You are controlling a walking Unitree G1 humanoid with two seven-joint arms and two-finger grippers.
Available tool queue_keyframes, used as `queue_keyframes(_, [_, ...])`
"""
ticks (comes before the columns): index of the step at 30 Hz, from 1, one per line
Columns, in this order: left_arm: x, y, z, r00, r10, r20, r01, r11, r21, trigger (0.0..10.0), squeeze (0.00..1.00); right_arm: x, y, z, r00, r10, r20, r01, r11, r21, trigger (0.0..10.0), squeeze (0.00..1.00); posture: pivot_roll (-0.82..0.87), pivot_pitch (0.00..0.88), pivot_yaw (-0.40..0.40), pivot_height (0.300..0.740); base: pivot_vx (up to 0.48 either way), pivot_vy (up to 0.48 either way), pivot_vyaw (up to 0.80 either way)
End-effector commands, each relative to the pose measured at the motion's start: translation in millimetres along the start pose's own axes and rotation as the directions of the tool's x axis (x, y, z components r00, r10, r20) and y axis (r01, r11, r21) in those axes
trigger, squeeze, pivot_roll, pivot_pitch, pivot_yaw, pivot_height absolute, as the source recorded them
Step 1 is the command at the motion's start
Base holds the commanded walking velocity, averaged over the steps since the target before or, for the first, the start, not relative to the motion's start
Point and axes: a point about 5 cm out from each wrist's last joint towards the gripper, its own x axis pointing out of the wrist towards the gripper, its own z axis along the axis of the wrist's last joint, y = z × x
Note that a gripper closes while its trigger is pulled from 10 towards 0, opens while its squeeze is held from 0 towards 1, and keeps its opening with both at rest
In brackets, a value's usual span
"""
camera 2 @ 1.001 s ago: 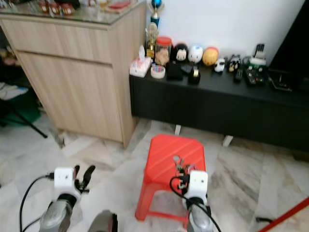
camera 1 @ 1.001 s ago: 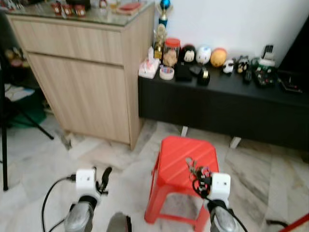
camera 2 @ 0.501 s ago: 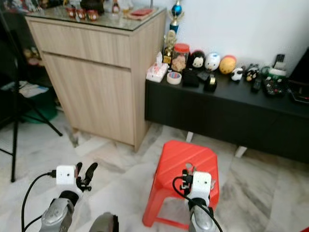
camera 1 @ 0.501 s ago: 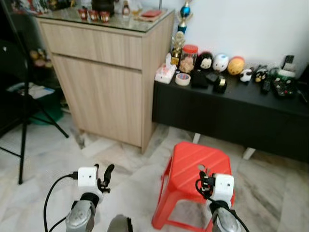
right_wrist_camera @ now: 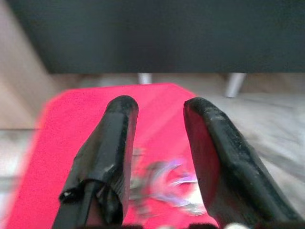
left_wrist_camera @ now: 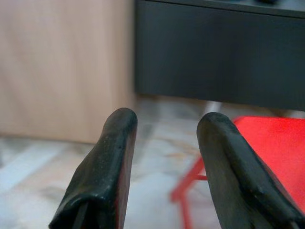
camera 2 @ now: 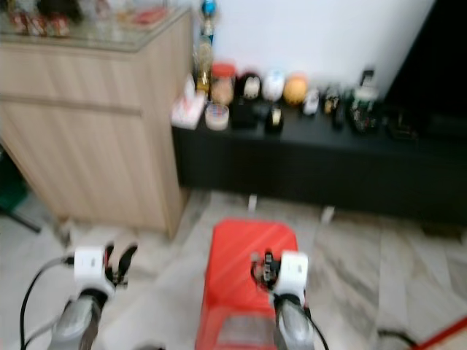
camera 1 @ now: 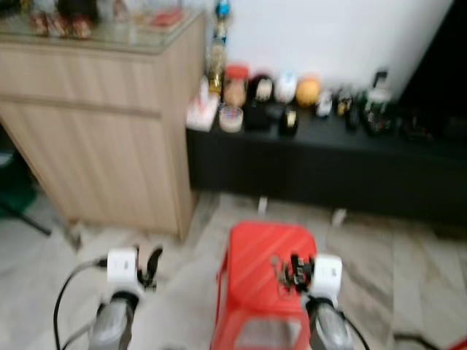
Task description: Hang keys on a hook
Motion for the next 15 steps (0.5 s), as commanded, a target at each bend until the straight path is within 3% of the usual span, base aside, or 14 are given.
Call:
queue_keyframes(1, [-2.2, 5.8, -1.9, 1.0, 0.008, -0.017, -0.007, 1.0, 0.015, 10.0, 0.0, 1.4, 5.0, 1.8, 1.0, 0.019, 0.007, -0.019, 1.0, 0.002, 10.0, 0.0, 0.08, 0.0, -0.073, 0.65, 0.304, 0.0, 0.0])
queue_keyframes(8, [-1.4, 5.4, -1.7, 1.0, 0.009, -0.017, -0.009, 1.0, 0.012, 10.0, 0.0, 0.4, 9.2, -1.4, 0.998, 0.066, -0.014, -0.067, 0.998, -0.022, 10.0, 0.0, 0.07, 0.0, -0.074, 0.65, 0.212, 0.0, 0.0])
queue_keyframes(15, [-1.4, 3.5, -2.3, 1.0, 0.009, -0.017, -0.009, 1.0, 0.005, 10.0, 0.0, -0.8, 8.8, -2.6, 0.997, 0.078, -0.017, -0.078, 0.997, -0.028, 10.0, 0.0, 0.07, 0.0, -0.078, 0.65, 0.0, 0.0, 0.8])
